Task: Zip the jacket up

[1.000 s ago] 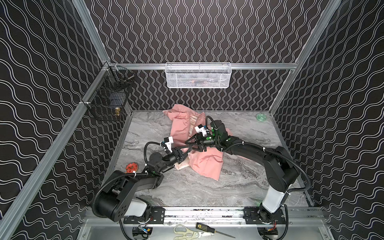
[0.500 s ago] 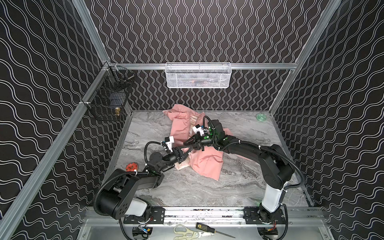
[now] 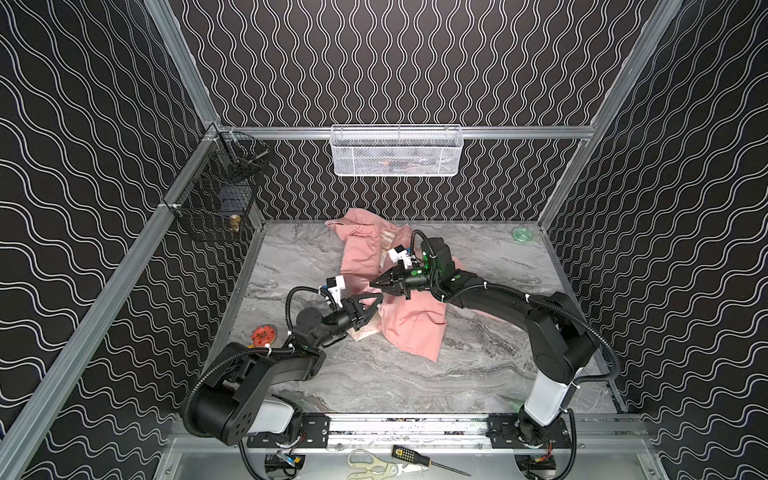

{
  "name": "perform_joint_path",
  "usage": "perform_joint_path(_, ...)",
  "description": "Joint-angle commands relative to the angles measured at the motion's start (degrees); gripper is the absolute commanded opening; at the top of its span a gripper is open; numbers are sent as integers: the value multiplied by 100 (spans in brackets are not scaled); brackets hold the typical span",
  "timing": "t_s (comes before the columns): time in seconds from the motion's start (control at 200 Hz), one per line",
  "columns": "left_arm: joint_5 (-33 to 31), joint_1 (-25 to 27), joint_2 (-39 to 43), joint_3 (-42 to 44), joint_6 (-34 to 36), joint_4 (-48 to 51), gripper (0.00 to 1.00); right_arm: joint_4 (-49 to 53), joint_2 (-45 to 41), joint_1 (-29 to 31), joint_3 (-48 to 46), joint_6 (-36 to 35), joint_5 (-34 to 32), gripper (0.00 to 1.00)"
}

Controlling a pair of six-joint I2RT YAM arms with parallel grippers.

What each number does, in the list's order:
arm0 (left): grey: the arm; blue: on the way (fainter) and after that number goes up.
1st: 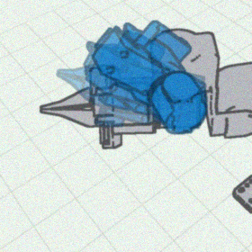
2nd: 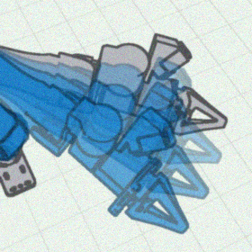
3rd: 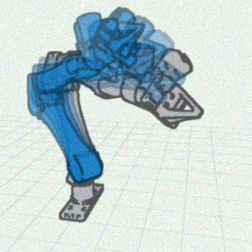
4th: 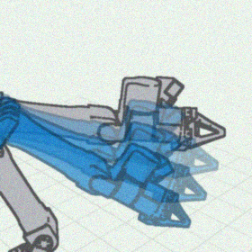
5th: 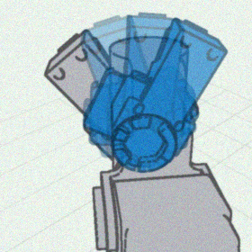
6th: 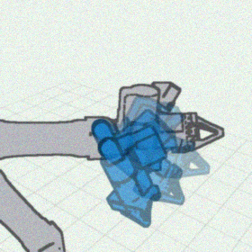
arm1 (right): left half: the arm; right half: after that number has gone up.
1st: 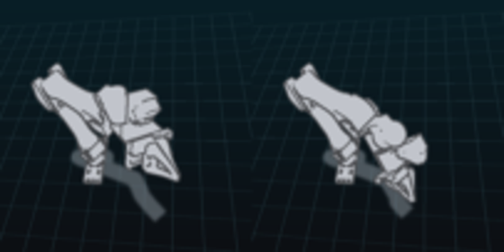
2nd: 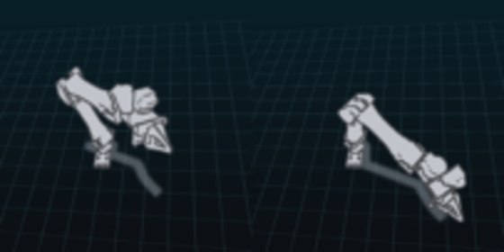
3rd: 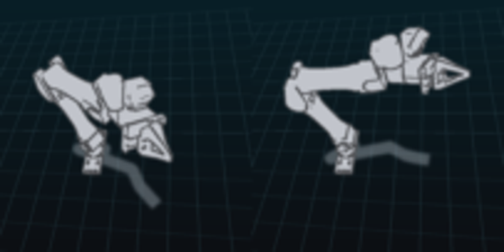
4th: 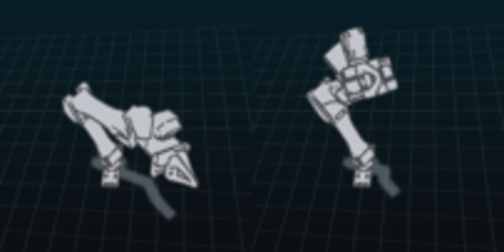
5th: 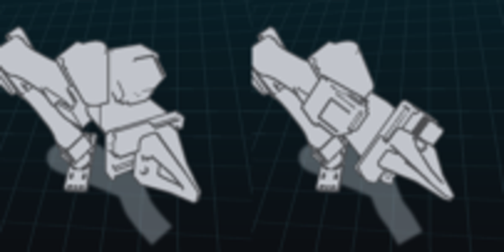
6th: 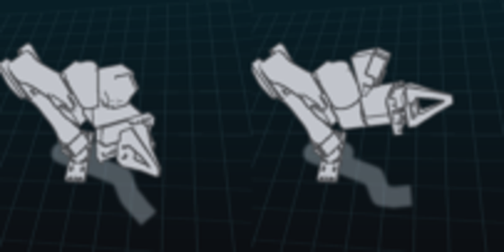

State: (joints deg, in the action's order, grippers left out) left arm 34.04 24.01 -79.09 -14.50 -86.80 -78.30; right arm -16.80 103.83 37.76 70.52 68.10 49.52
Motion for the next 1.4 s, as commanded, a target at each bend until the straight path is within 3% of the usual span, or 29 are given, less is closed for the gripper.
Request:
perform_joint_path(0.0,24,-23,45,2,-48,-155,36,-81,-83,-4,3,-27,-60,0)
perform_joint_path(0.39,14,-38,-55,-42,-85,-333,20,12,-91,2,23,-69,-65,0)
perform_joint_path(0.581,66,-37,-205,-79,-158,-516,17,42,-152,-38,-3,-112,-91,0)
perform_joint_path(0.666,99,-37,-250,-79,-193,-612,15,169,-154,-62,38,-203,-112,10)
perform_joint_path(0.836,137,-51,-313,-117,-240,-726,10,422,-227,-167,-45,-414,-166,39)
perform_joint_path(0.991,168,-51,-420,-147,-332,-925,9,347,-487,-323,-428,-433,-239,50)
perform_joint_path(1.096,204,-47,-458,-152,-366,-967,9,396,-671,-345,-594,-589,-290,50)
perform_joint_path(1.396,297,-63,-511,-201,-459,-1029,9,-168,-926,-310,-961,-489,-226,28)
